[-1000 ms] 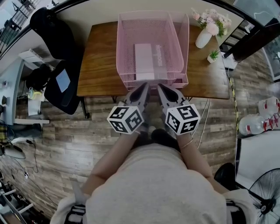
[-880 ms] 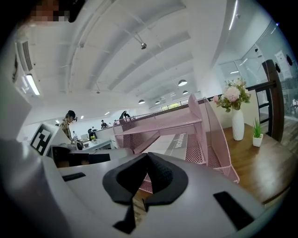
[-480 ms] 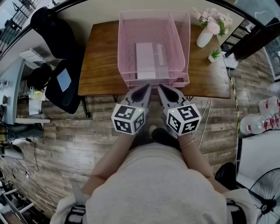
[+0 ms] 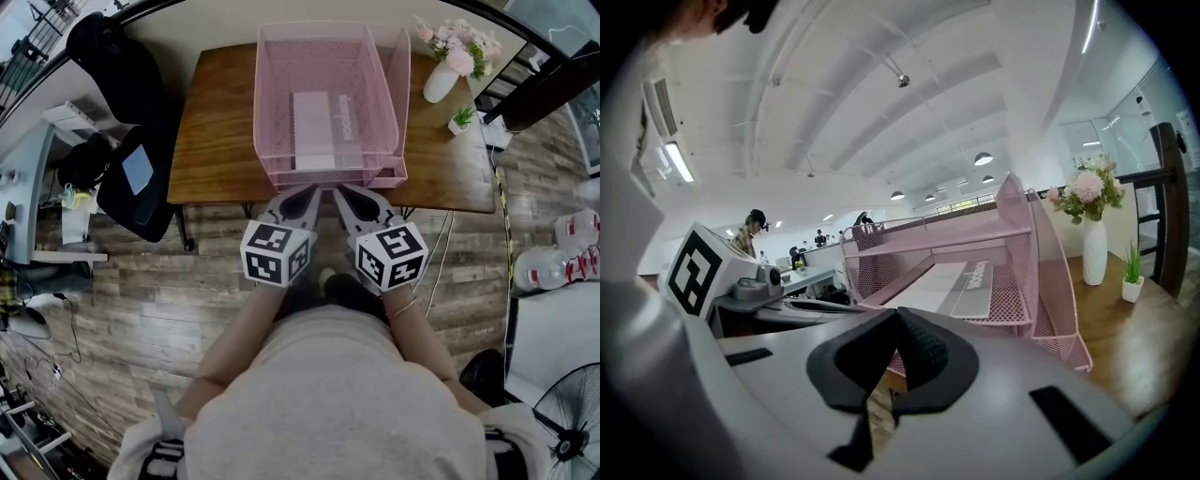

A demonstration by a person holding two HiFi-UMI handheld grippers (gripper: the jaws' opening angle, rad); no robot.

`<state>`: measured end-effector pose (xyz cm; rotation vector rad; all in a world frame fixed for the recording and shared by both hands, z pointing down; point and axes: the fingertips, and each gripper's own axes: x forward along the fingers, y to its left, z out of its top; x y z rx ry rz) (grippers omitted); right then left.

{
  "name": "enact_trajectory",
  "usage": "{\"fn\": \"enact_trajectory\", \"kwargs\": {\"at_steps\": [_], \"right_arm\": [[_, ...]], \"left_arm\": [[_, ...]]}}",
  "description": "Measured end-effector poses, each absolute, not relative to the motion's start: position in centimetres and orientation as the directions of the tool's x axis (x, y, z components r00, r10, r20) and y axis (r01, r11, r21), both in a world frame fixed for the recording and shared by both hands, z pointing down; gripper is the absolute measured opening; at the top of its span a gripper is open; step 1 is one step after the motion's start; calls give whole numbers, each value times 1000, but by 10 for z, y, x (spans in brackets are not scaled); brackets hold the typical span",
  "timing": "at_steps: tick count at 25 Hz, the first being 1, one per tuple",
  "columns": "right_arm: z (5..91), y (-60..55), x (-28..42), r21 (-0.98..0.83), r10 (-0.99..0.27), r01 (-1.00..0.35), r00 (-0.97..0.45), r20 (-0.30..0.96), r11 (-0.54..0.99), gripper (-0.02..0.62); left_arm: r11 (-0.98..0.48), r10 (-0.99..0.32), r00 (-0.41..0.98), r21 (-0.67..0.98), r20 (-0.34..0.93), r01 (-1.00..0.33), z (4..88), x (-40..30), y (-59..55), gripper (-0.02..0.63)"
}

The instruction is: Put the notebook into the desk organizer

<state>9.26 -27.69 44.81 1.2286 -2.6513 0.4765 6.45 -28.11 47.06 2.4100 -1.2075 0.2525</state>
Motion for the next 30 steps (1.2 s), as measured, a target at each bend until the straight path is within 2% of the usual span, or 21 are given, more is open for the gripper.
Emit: {"fn": "enact_trajectory", "kwargs": {"at_steps": [13, 30], "right_arm": [[455, -270, 83, -218, -658, -726, -685, 314, 652, 9], [457, -269, 86, -211, -676, -743, -666, 315, 635, 9]], "left_arm": [[-494, -732, 571, 287, 373, -821, 477, 56, -278, 0], [-478, -729, 575, 324, 372, -816, 480, 55, -273, 0]]}}
